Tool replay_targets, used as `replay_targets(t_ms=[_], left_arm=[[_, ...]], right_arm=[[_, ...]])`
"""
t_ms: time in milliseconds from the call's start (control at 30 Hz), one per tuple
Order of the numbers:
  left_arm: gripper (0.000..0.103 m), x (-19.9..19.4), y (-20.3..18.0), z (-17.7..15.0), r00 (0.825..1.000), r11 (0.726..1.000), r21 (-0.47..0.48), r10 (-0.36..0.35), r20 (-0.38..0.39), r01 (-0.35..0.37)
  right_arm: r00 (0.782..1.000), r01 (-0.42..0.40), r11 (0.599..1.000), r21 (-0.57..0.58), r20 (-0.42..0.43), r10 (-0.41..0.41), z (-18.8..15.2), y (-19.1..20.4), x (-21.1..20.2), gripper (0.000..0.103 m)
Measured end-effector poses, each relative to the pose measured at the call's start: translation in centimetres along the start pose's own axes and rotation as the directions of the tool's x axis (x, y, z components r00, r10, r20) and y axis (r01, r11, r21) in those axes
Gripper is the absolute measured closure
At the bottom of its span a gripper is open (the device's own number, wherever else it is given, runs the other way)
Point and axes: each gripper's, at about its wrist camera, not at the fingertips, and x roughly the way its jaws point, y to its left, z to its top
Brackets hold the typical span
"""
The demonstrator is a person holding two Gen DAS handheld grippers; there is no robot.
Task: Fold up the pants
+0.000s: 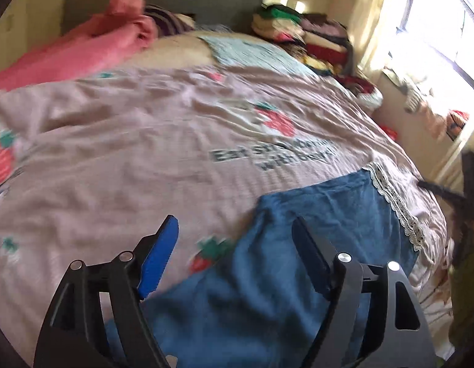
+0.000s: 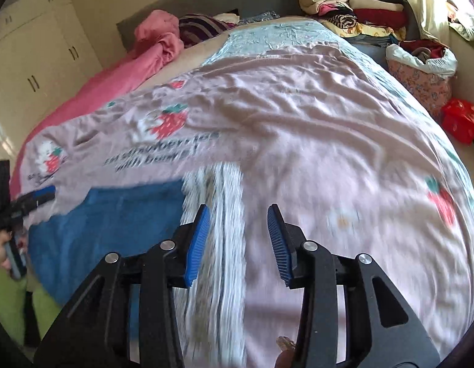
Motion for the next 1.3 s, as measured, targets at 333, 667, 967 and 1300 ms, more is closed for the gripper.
replay_targets(t_ms=[333,667,967,1300], left_arm=[[0.011,-8.2,8.0,-8.3,0.988,0.964,-0.218,0.156,0.014,-0.150],[0.014,-5.5,9.9,-12.8,1.000,0.919,-0.394,-0.011,-0.026,0.000],[0.060,-6.5,10.0,-13.7,0.995,0.930,-0.355,0.095,-0.027,-0.099],[0.044,-7.1,10.2,-13.7,0.991,0.928,-0.348,0.134,-0.014,-0.130]], right_arm=[[0.994,-0.039,0.997,0.069,-0.096,0.046,-5.3,-0.6,1.4,0.070],[0.989,-0.091,0.993,0.080,-0.110,0.100,-6.9,0.4,3.1,0.073],[0.995,-0.034,0.999,-0.039,-0.097,0.030,-6.4,2.1,1.7,0.094],[0.993,0.036,0.999,-0.036,-0.114,-0.040,-6.7,1.8,2.1,0.080]])
